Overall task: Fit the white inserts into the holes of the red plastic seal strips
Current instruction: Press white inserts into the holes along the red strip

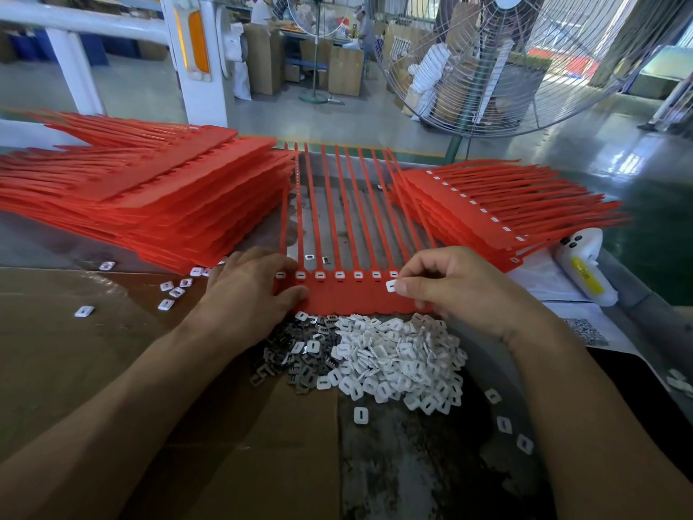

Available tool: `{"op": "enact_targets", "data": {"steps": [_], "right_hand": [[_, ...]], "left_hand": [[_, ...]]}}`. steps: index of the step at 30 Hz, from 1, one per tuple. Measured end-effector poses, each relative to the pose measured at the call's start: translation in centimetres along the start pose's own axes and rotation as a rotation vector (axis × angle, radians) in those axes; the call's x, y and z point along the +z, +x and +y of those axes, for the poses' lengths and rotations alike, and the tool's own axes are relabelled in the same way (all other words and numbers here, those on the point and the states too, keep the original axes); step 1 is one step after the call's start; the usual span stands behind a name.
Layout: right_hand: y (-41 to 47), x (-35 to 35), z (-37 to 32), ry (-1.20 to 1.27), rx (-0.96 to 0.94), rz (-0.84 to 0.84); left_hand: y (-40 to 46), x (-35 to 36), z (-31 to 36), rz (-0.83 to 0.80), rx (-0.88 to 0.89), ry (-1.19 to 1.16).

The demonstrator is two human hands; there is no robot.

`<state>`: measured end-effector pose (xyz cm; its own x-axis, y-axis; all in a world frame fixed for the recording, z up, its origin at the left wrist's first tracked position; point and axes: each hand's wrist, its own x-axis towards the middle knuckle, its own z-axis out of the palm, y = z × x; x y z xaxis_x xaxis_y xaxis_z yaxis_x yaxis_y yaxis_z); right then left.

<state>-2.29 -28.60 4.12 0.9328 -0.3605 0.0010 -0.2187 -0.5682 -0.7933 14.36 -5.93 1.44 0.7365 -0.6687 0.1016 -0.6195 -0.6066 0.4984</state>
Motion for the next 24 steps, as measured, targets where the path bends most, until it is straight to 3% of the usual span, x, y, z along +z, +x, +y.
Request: {"op": "enact_targets", "data": {"steps": [8,13,24], "right_hand": [[1.0,0.0,1.2,0.064,0.122,0.239],[1.7,-0.9,3.0,-0.152,0.257,0.448],[1.9,-1.4,3.3,-0.286,0.324,0.425]], "left_hand": [[0.1,-0.1,0.0,-0.006,-0.001,-0.002],[0.1,0.0,-0.1,-0.007,0.003,0.006],[0.1,0.2,-0.2,0.002,0.013,0.01]]}}
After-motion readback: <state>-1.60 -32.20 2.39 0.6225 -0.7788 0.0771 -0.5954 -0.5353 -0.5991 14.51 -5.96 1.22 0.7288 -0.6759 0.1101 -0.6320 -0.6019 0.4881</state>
